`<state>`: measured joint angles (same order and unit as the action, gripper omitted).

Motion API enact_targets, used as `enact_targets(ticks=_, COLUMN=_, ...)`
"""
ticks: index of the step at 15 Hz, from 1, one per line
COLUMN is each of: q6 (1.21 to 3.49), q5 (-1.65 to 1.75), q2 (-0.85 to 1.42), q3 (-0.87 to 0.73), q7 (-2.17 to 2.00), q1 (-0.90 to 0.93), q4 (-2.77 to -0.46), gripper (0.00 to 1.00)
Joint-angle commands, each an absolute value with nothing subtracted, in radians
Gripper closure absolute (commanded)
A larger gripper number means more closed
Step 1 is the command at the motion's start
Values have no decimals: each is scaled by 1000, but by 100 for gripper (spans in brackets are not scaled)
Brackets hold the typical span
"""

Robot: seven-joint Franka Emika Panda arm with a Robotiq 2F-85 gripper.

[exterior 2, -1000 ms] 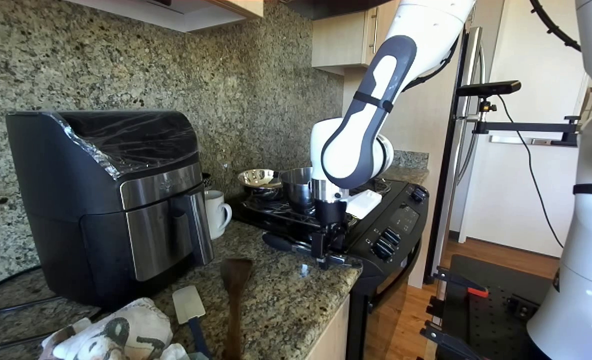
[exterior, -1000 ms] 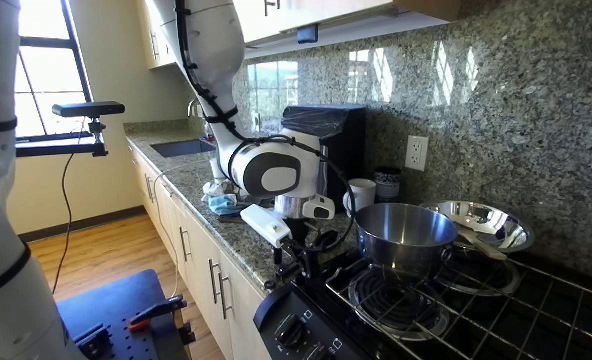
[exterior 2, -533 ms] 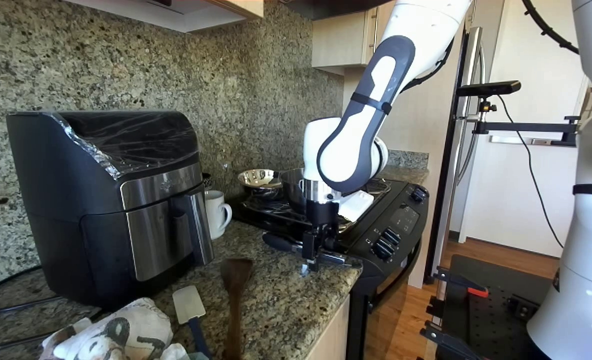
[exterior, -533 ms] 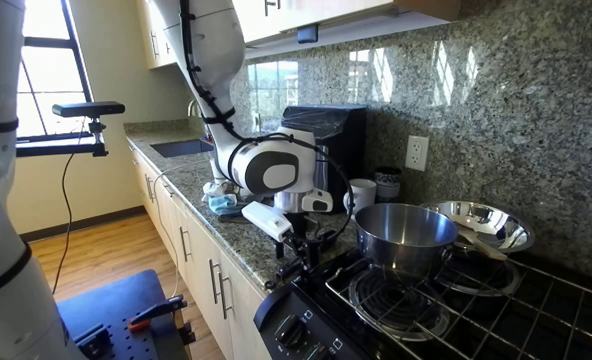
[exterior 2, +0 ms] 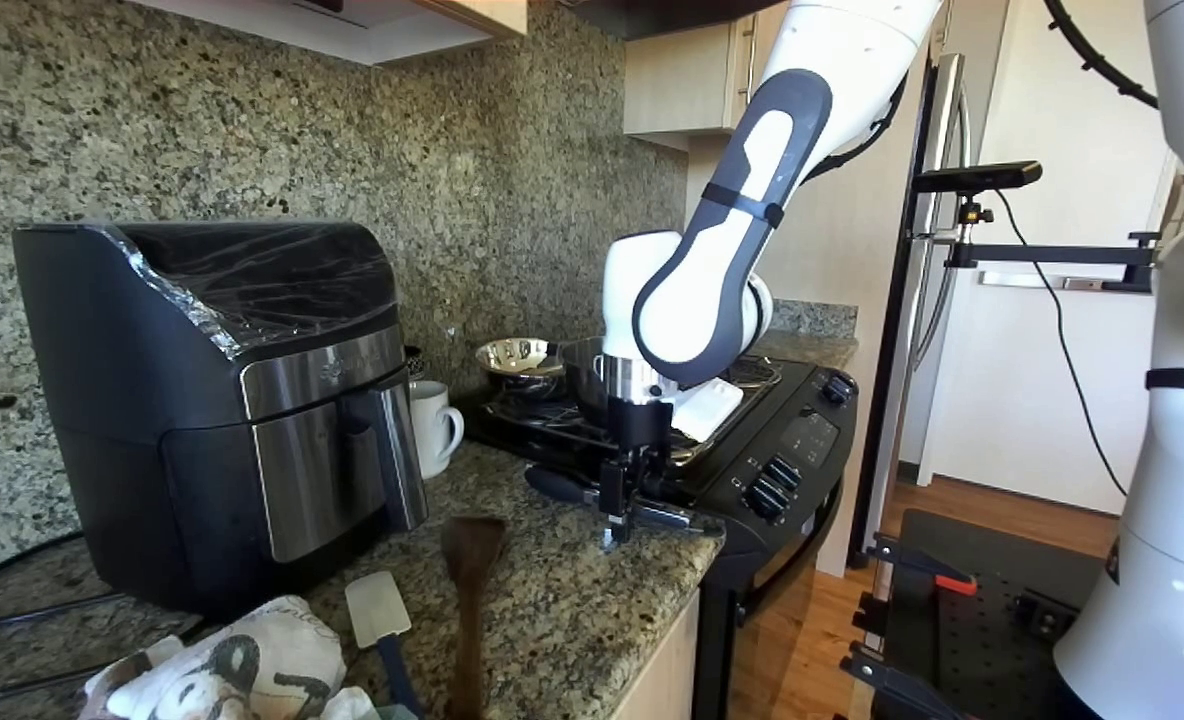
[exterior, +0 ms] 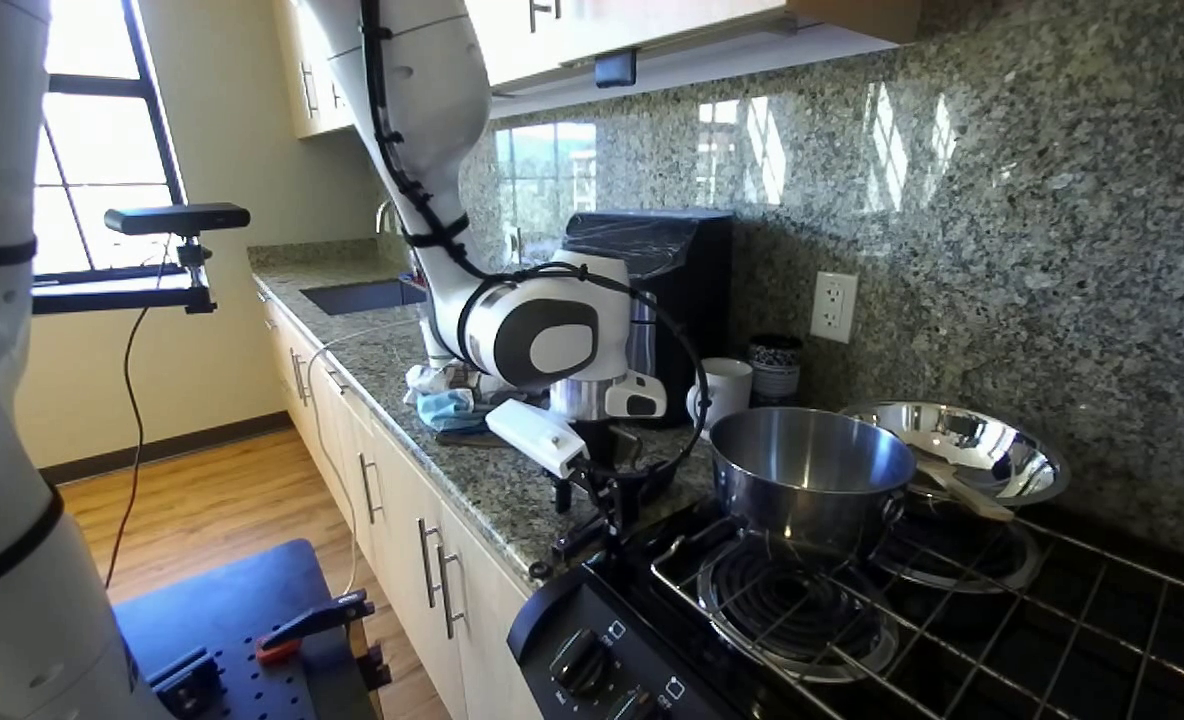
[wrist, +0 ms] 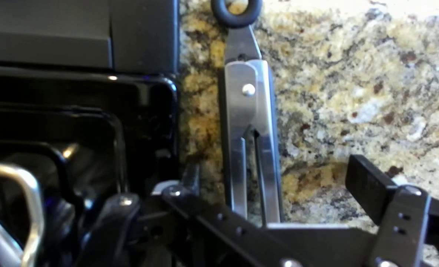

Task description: Move the cooking tweezers on the counter to the left

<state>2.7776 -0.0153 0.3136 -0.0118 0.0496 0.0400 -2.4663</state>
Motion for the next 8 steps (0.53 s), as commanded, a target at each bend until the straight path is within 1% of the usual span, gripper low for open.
enact_targets(ticks=1, q6=2780, q5=-5, q2=301, q3=-6, q7=16, q1=38, q4=-2456, gripper=0)
enact_targets(ticks=8, q6=2786, q5=-7, q2=300, q3=-6, q7=19, q1=35, q4=-2450, gripper=0)
